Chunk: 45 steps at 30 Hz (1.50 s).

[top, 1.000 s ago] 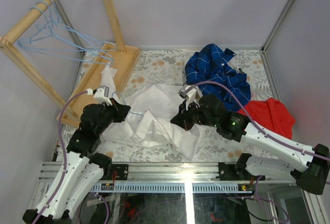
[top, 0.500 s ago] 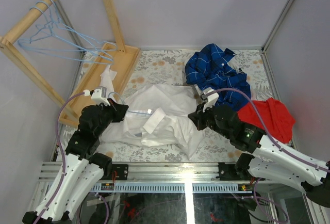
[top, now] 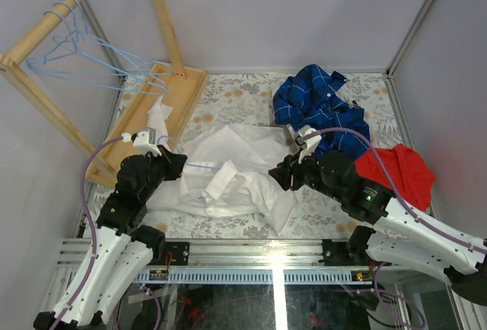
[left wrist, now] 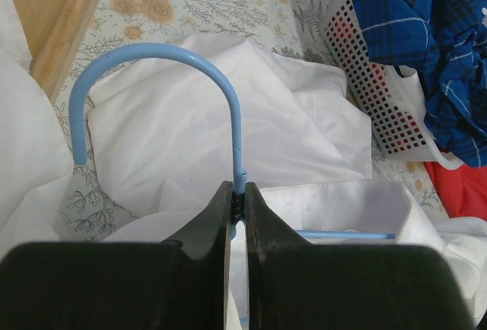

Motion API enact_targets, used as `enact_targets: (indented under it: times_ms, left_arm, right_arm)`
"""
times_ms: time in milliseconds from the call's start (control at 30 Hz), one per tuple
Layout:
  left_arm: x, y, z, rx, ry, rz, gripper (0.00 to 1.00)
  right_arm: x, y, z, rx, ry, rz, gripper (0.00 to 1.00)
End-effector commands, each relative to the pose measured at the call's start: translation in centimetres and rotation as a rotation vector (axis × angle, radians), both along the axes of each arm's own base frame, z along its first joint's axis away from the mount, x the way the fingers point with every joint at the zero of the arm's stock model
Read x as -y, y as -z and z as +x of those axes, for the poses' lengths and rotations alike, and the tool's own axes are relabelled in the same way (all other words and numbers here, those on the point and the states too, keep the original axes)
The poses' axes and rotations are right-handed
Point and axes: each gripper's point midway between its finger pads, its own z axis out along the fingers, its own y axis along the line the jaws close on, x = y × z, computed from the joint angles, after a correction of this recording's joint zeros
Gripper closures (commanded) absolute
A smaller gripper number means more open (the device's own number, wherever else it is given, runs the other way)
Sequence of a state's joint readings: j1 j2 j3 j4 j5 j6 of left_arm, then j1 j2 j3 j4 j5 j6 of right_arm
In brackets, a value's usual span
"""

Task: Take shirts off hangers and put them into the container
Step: Remove the shirt from the hanger.

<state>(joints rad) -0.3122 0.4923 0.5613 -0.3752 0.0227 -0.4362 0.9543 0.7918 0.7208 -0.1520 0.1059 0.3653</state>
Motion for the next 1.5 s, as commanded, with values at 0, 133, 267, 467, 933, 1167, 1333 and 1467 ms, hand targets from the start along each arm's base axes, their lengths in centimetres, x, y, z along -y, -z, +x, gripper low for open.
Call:
enact_targets:
  times_ms: [0,133,267,467,933,1167,1333,1467]
  left_arm:
    - [-0.6,-1.0,0.3,0.036,-0.026,0.015,1.00]
    - [-0.6,-1.0,0.3,0.034,-0.025,0.014,1.00]
    - [-0.5,-0.9,0.3,0.034,-0.022,0.015,1.00]
    - [-0.6,-0.8,0.4,0.028,-0.025,0.018,1.00]
    - [-1.1,-0.7,0.5,0.020,-0.051,0.031,1.00]
    - [-1.3,-0.8,0.5,0.025,-0.064,0.030,1.00]
    - [-1.3,-0.7,0.5,0.022,-0.065,0.031,1.00]
    - [-1.4,-0.8,0.5,0.023,-0.068,0.032,1.00]
  right_arm:
    - [-4.4,-4.6,-1.4,0.050,-0.222,0.101,0.50]
    - [-7.1,-2.2,-1.4,-0.070,-0.304,0.012,0.47]
    - [-8.0,-0.8,-0.7,-0.085,-0.337,-0.106,0.46]
    - [-7.4,-0.5,0.3,-0.050,-0.302,-0.157,0.82]
    - [0.7,0.0,2.2,0.083,0.073,-0.104,1.00]
    - [2.5,2.2,1.4,0.038,0.132,-0.081,1.00]
    - [3.2,2.8,1.5,0.022,0.168,-0.094,1.00]
    - [4.3,3.2,2.0,0.021,0.230,-0.123,1.00]
